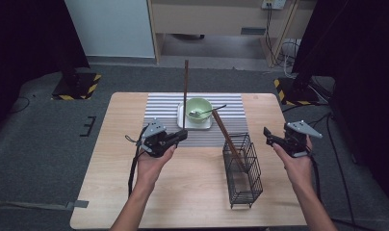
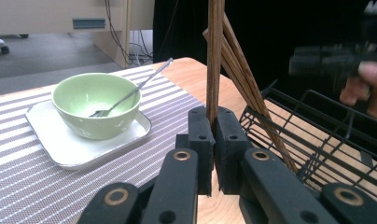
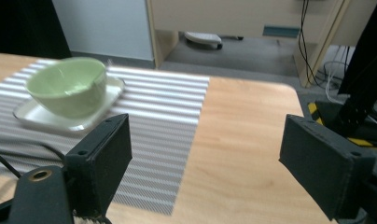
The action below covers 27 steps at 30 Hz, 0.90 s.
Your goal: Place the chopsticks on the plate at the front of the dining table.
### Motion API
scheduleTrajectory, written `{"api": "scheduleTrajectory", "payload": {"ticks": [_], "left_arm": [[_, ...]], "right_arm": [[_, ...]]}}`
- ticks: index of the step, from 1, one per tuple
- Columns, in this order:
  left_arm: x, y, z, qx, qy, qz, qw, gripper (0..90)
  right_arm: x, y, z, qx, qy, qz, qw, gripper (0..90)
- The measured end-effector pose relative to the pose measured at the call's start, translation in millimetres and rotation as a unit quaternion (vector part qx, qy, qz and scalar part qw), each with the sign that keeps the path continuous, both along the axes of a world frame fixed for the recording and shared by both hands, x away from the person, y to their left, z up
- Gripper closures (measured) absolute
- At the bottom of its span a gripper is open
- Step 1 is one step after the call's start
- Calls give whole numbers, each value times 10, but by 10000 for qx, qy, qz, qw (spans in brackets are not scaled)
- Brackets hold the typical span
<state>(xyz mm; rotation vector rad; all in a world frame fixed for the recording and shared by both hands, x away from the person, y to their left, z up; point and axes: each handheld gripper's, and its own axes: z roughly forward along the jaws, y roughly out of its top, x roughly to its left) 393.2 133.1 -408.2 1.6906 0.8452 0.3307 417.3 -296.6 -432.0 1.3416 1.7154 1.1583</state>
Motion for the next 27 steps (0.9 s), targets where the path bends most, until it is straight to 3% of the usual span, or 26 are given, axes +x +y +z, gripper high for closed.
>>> {"api": "scheduleTrajectory", "payload": {"ticks": [10,14,21,27], "left_arm": [[95,-65,171,96,-63,182,9998,861],[141,-115,244,121,-95,236,9996,861],[200,-200,356,93,-143,344,9993,861],[270,-224,408,146,-134,486,9986,861]], "right_arm": [[-55,-89,-666,-72,729,-168,9972,136],[-61,-108,-834,-174,952,-228,9950,122],[-71,-88,-1004,-547,1146,-254,9916,118],[-61,-50,-1040,-565,1338,-204,9892,119]]}}
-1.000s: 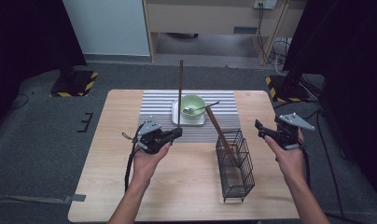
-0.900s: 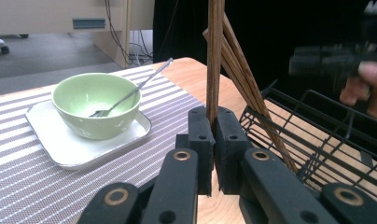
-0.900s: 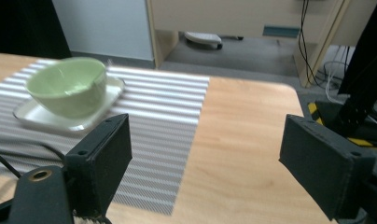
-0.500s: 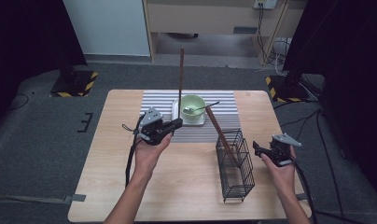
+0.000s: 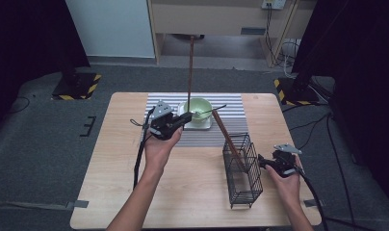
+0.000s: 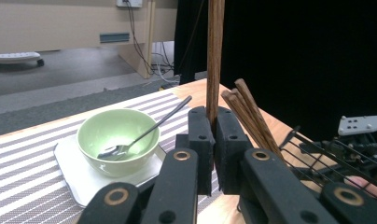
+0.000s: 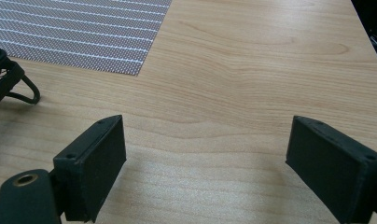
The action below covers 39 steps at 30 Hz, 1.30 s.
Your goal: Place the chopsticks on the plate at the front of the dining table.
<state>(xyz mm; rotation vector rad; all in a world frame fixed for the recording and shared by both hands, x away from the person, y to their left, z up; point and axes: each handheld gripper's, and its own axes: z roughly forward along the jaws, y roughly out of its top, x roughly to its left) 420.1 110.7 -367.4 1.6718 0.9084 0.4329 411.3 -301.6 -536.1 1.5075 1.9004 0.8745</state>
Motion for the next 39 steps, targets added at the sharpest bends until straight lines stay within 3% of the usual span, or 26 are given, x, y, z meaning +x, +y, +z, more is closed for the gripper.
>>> {"api": "scheduleTrajectory", "payload": {"ticks": [5,9,22,30,39], "left_arm": [[61,-11,12,63,8,146,9999,861],[86,-24,21,65,16,163,9998,861],[179,-33,7,121,21,378,9992,861],[264,-109,-92,213,81,505,9985,861],[375,-207,-322,338,217,727,9965,861]], "right_arm": [[33,9,-21,-16,298,2,9996,121],[37,-2,-23,99,358,-45,9993,119],[32,25,-28,71,415,11,9991,71],[31,53,-30,72,437,-50,9990,54],[16,78,-32,64,445,-77,9990,47]]}}
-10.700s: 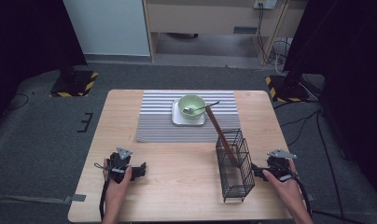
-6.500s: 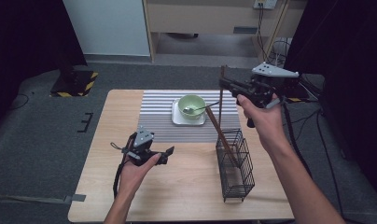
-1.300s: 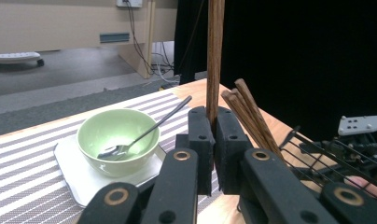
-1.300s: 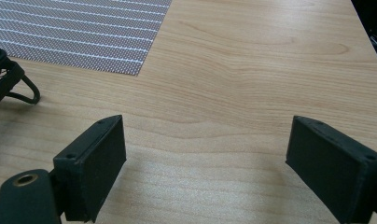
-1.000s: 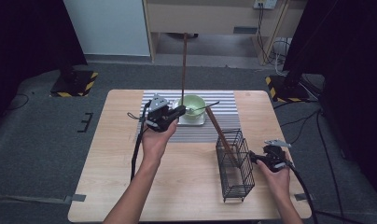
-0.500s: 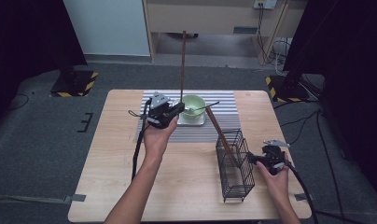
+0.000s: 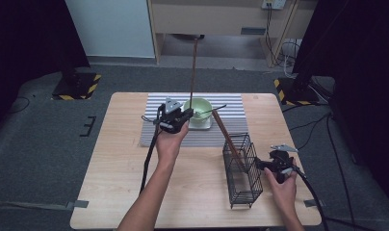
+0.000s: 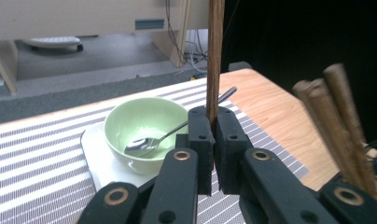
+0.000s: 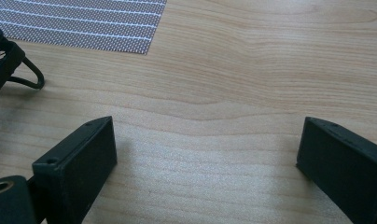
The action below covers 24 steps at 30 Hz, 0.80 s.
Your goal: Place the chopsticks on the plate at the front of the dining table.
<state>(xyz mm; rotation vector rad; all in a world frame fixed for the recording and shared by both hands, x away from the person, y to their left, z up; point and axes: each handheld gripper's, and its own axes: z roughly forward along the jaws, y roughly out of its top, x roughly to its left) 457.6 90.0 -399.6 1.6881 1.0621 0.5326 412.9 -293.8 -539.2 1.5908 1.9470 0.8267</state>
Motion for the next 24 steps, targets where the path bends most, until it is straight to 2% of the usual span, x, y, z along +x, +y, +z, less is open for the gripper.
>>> {"api": "scheduleTrajectory", "payload": {"ticks": [11,24], "left_arm": [[84,37,-156,-44,147,292,9995,861],[135,-13,-348,44,284,410,9987,861]], "right_arm": [[1,4,0,-13,1,1,10000,43],[3,8,-1,-12,5,-9,10000,41]]}}
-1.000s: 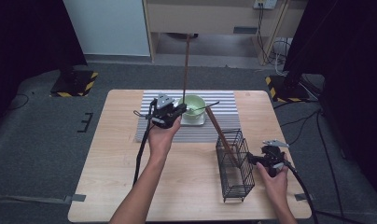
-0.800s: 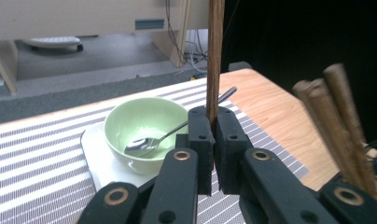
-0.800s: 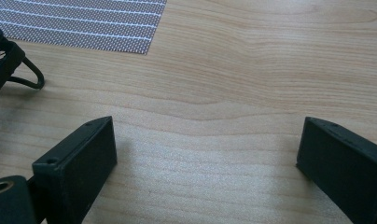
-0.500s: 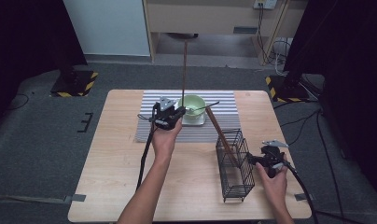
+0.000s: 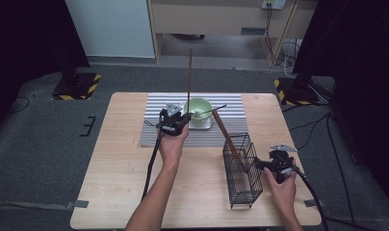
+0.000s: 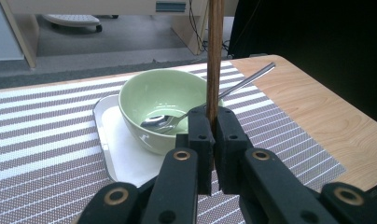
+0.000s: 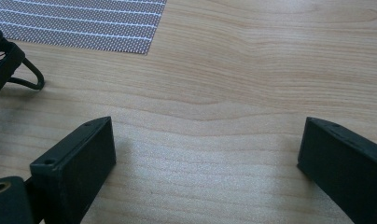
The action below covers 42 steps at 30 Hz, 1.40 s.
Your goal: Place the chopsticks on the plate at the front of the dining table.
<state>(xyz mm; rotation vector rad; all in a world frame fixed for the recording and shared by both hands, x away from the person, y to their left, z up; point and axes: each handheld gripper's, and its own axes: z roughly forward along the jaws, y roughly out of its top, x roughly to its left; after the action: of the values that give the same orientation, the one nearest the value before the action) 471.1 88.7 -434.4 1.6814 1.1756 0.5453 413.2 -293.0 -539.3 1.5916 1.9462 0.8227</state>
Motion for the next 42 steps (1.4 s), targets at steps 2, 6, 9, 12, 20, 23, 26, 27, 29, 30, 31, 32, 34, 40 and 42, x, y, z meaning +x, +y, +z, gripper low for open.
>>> {"api": "scheduleTrajectory", "payload": {"ticks": [2,6,9,12,20,23,26,27,29,30,31,32,34,40,42], "left_arm": [[2,-9,-25,-2,12,11,10000,861],[9,-12,-73,28,52,52,10000,861],[19,-12,-111,6,87,95,9999,861],[33,-26,-149,23,111,118,9999,861],[77,-47,-224,108,135,170,9997,861],[78,-62,-249,126,185,175,9996,861],[80,-68,-264,120,189,202,9995,861],[80,-67,-277,135,196,222,9995,861],[79,-68,-285,143,199,236,9994,861],[79,-72,-312,160,222,253,9993,861],[79,-72,-312,160,222,253,9993,861],[81,-79,-337,199,237,252,9992,861],[83,-87,-357,214,247,255,9991,861],[96,-103,-417,219,307,283,9989,861],[100,-101,-438,247,330,284,9987,861]], "right_arm": [[0,-1,-1,-6,-6,5,10000,41],[0,-1,-1,-6,-7,7,10000,41],[0,0,0,0,-2,2,10000,41],[0,0,0,2,-2,1,10000,41],[-2,3,0,-2,0,10,10000,41],[-3,3,-1,-11,-2,23,10000,41],[-3,4,-1,-12,-5,24,10000,41],[-3,4,-1,-11,-5,26,10000,41],[-4,4,-1,-11,-5,26,10000,41],[-4,4,-1,-13,-5,24,10000,41],[-4,4,-1,-13,-5,24,10000,41],[-4,4,-1,-12,-6,29,10000,41],[-4,4,-1,-11,-5,29,10000,41],[-3,4,-1,-12,-3,23,10000,41],[-4,4,-1,-12,-3,30,10000,41]]}}
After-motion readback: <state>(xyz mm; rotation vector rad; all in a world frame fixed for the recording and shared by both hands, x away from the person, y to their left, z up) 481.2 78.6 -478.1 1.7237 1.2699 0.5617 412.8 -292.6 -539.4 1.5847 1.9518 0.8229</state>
